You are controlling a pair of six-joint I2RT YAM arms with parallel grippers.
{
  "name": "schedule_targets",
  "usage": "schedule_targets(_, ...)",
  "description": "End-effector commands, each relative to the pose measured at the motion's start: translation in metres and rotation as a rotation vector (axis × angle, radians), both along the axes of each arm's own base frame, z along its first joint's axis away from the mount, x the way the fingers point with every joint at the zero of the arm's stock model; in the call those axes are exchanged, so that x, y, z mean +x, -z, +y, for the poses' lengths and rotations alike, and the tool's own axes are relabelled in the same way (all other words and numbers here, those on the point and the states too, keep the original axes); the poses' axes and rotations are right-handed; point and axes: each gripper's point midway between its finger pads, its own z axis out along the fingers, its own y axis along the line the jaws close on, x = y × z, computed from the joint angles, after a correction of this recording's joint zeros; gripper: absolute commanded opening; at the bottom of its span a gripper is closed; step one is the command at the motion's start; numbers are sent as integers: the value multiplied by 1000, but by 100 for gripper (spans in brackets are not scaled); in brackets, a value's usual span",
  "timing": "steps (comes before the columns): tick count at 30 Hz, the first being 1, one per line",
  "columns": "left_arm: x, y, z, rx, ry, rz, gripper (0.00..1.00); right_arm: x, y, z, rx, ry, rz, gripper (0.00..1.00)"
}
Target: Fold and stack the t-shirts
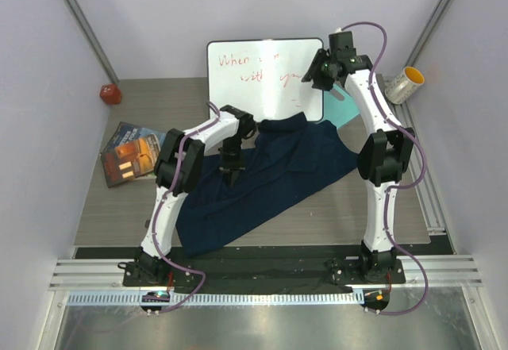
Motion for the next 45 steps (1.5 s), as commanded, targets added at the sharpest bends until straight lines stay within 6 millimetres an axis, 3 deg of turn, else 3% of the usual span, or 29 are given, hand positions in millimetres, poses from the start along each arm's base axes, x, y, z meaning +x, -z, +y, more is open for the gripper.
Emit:
schedule_targets(1,36,18,10,42,6,-112,8,-24,-2,-3,-21,-33,16,49)
schedule_targets(2,37,17,9,39,8,-115,8,-32,14,-5,-36,-40,56,50)
schedule_targets(5,35,17,10,41,12,-102,8,-38,34,-4,-37,-62,82,52)
schedule_targets(8,32,17,12,47,14,-93,8,-37,41,5,-23,-103,72,55)
schedule_targets(13,20,21,19,65,14,-61,8,-40,74,17,1,-149,137,56)
schedule_targets(18,14,21,23,75,8,-60,8,-39,80,30,10,-173,136,61)
schedule_targets(24,12,22,24,81,9,-49,8,-38,103,39,19,-186,181,61)
schedule_targets(32,12,23,24,82,15,-44,8,-36,120,40,2,-170,206,60)
schedule_targets(38,14,23,24,82,18,-44,8,-34,121,39,-2,-159,208,54)
schedule_targets(45,13,26,23,81,21,-36,8,-36,134,41,-1,-157,238,60)
